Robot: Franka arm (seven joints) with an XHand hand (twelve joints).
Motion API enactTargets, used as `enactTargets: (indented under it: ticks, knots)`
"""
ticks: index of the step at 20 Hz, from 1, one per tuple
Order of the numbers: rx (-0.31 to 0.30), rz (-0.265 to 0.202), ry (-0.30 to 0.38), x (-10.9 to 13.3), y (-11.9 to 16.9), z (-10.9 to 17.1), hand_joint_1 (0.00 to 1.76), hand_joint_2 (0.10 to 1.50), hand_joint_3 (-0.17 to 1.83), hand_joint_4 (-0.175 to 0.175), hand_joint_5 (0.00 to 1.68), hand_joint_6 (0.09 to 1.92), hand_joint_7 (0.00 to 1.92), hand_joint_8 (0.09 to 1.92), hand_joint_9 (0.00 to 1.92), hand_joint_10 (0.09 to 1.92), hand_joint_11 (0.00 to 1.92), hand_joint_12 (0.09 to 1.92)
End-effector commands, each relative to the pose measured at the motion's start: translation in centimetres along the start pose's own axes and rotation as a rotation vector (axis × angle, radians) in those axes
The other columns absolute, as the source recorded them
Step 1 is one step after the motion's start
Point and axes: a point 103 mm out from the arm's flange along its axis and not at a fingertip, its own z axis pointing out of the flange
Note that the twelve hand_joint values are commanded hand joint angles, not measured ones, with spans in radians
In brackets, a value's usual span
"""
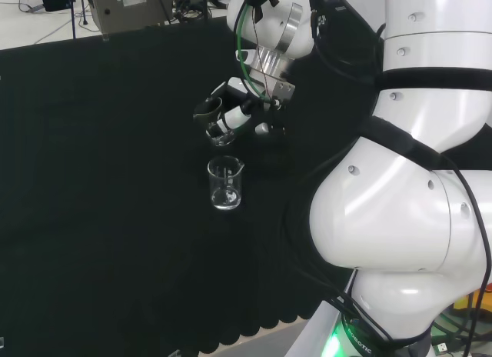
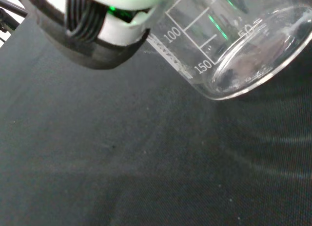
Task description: Place the beaker back on the table.
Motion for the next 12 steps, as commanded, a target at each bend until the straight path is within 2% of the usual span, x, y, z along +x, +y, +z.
enactTargets:
  ticks: [1,4,6,7,8,10,12]
  knots:
    - [0.012,0.000,0.006,-0.5,0.0,0.6,1.30,1.03,-0.17,-0.035,1.29,0.47,1.59,0.09,1.57,0.40,1.35,0.66]
    - [0.034,-0.005,-0.006,-0.6,-0.2,0.7,1.29,1.04,-0.17,-0.007,1.27,0.52,1.58,0.09,1.54,0.38,1.34,0.65]
    - [0.061,-0.011,0.002,-0.7,-0.4,0.9,1.29,1.03,-0.14,0.019,1.25,0.55,1.55,0.09,1.44,0.33,1.34,0.64]
    - [0.065,-0.013,0.006,-0.8,-0.6,1.0,1.24,1.04,-0.09,-0.032,1.20,0.63,1.47,0.09,1.38,0.31,1.34,0.65]
    - [0.067,-0.016,0.003,-0.8,-0.8,1.0,1.23,1.02,-0.10,-0.047,1.08,0.73,1.39,0.09,1.32,0.28,1.29,0.68]
    - [0.081,-0.020,0.006,-1.0,-1.2,1.0,1.23,1.01,-0.15,-0.038,0.85,0.87,1.22,0.09,1.22,0.24,1.13,0.81]
    - [0.081,-0.015,0.011,-1.2,-1.6,0.8,1.20,1.00,-0.17,-0.026,0.71,0.91,1.08,0.09,1.12,0.21,0.96,0.94]
